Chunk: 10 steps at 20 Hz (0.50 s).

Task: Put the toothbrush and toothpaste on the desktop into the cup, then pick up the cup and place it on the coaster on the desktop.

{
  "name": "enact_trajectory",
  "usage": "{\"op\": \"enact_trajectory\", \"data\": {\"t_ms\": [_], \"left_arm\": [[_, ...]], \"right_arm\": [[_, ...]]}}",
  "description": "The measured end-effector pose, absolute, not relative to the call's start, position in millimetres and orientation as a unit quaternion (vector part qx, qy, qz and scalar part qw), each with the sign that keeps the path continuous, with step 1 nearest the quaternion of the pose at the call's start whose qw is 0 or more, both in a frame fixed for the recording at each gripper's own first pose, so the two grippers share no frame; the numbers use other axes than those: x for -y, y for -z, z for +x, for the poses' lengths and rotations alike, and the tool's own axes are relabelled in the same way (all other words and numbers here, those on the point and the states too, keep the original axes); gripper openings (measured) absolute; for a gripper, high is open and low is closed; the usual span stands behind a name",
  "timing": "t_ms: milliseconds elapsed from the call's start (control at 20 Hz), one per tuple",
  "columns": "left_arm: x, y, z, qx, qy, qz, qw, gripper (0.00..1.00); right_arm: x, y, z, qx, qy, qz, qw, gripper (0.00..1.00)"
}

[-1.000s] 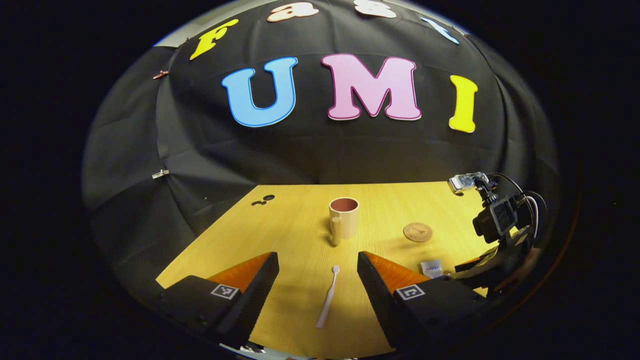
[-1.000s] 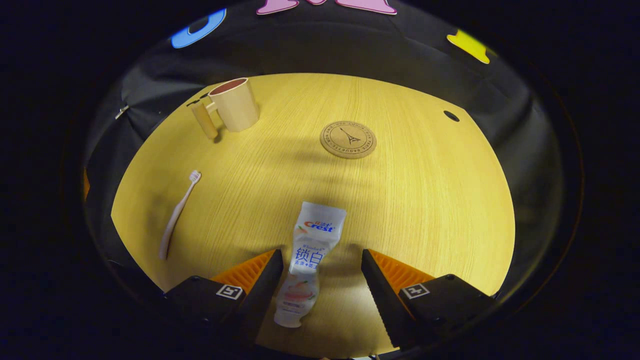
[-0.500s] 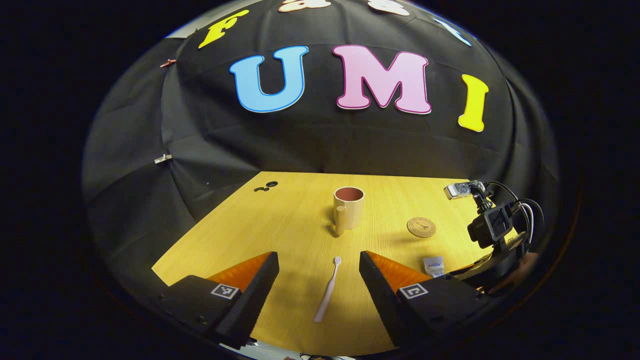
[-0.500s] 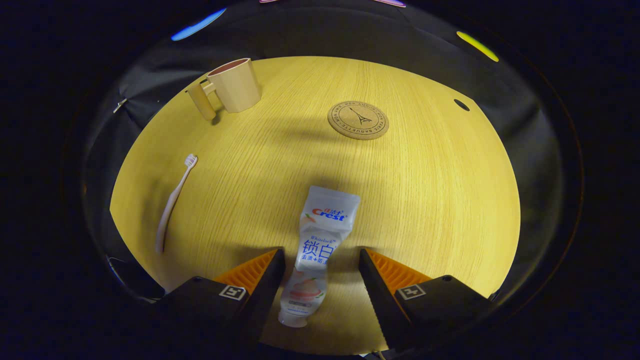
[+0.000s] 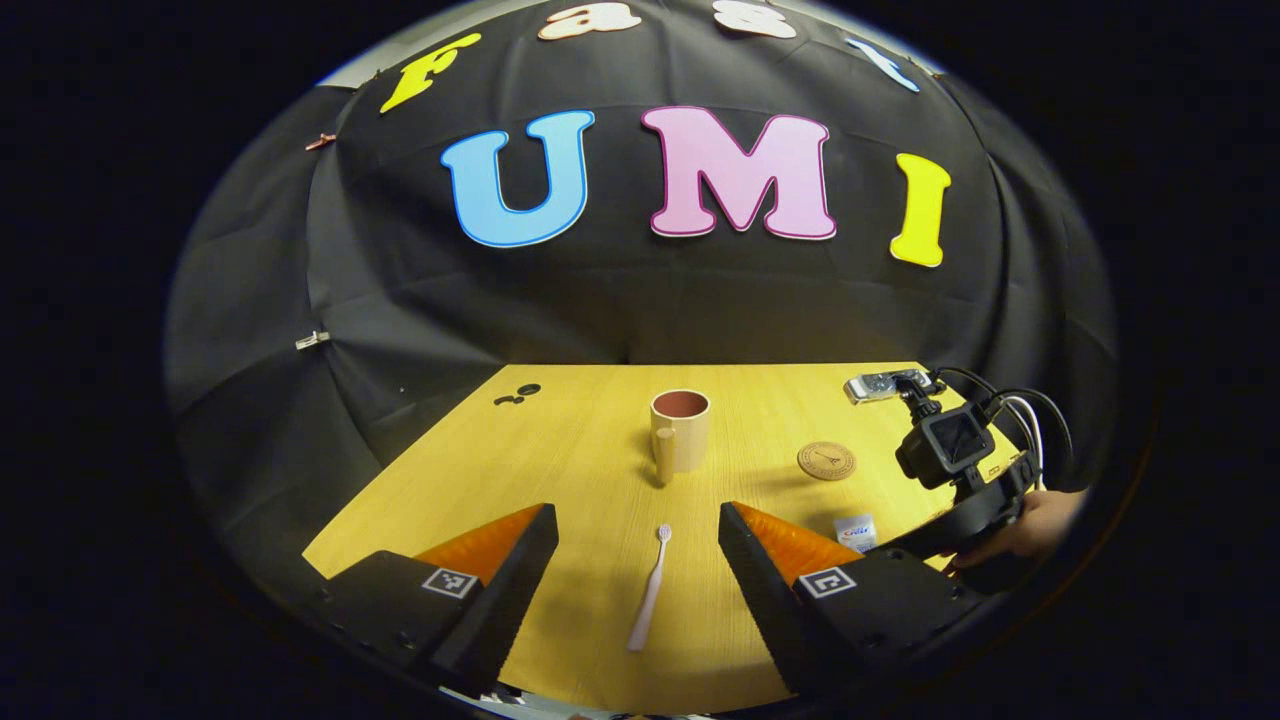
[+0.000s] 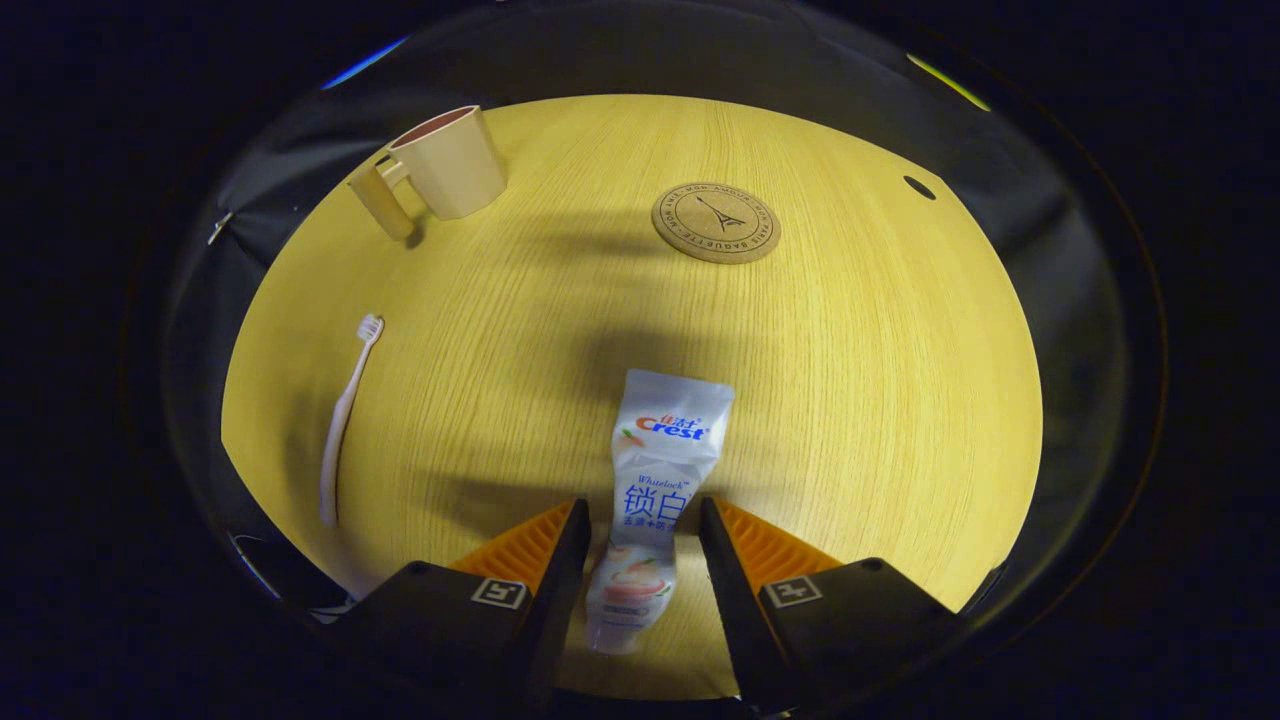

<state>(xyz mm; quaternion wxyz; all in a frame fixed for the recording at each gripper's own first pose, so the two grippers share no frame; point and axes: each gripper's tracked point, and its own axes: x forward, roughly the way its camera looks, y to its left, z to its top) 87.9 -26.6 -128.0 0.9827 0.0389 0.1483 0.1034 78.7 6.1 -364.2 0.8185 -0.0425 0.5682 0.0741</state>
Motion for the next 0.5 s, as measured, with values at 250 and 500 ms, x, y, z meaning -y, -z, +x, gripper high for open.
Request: {"op": "enact_trajectory", "data": {"t_ms": [250, 500], "left_arm": [[23, 133, 85, -0.153, -0.099, 0.037, 0.983, 1.00], [8, 148, 81, -0.177, -0.109, 0.033, 0.978, 1.00]], "right_arm": [[-1, 365, 83, -0.579, -0.049, -0.008, 0.814, 0.40], [1, 365, 79, -0.579, -0.075, -0.001, 0.812, 0.24]]}}
